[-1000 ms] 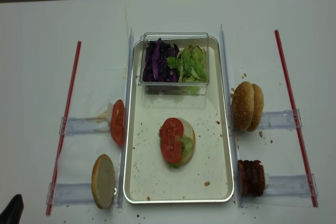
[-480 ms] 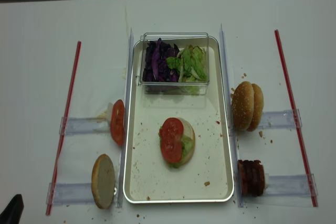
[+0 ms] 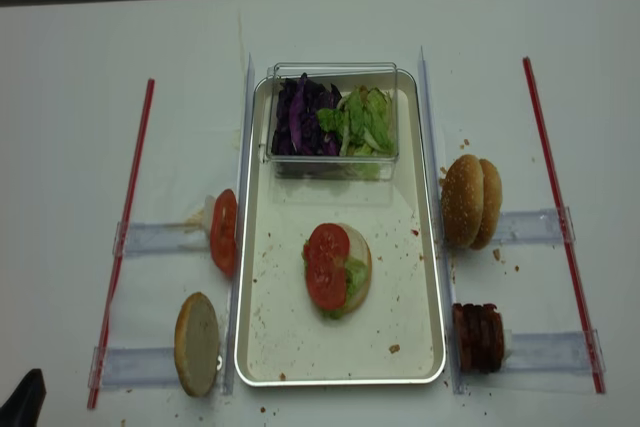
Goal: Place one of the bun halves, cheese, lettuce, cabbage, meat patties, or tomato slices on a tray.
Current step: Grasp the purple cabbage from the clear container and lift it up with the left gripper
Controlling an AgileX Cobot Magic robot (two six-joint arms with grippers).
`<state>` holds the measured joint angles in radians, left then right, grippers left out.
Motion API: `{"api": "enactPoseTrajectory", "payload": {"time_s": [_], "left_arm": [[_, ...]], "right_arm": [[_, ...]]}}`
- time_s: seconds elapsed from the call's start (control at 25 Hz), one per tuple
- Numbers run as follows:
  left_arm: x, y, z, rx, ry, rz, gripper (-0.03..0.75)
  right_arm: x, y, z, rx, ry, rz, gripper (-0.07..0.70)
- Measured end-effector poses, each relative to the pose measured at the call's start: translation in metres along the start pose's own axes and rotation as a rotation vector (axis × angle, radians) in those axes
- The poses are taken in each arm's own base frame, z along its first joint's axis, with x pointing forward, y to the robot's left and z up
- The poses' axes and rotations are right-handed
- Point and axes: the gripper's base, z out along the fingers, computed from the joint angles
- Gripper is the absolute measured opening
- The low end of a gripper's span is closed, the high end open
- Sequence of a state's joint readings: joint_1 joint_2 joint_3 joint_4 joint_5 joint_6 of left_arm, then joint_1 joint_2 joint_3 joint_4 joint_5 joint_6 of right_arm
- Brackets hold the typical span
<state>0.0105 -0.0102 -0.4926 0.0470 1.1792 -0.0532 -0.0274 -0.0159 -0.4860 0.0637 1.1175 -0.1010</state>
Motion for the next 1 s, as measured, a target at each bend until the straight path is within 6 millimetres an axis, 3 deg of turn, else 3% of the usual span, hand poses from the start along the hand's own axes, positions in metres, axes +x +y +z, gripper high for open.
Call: {"api": "enactPoseTrajectory", "payload": {"time_s": [0.16, 0.36, 0.56, 0.76, 1.0], "left_arm": [[-0.012, -0.001, 0.019, -0.006, 0.171, 0.007, 0.561], [-0.029, -0.004, 0.065, -0.018, 0.509, 0.021, 0.561], [-0.031, -0.006, 0.11, -0.027, 0.796, 0.035, 0.561], [-0.028, -0.007, 0.133, -0.031, 0.929, 0.041, 0.561], [-0.036, -0.008, 0.14, -0.041, 0.892, 0.014, 0.561]], "right_arm": [[0.0, 0.0, 0.0, 0.0, 0.0, 0.0, 0.558], [0.0, 0.0, 0.0, 0.0, 0.0, 0.0, 0.558], [0.0, 0.0, 0.0, 0.0, 0.0, 0.0, 0.558], [0.0, 0.0, 0.0, 0.0, 0.0, 0.0, 0.558], [0.0, 0.0, 0.0, 0.0, 0.0, -0.002, 0.558]]}}
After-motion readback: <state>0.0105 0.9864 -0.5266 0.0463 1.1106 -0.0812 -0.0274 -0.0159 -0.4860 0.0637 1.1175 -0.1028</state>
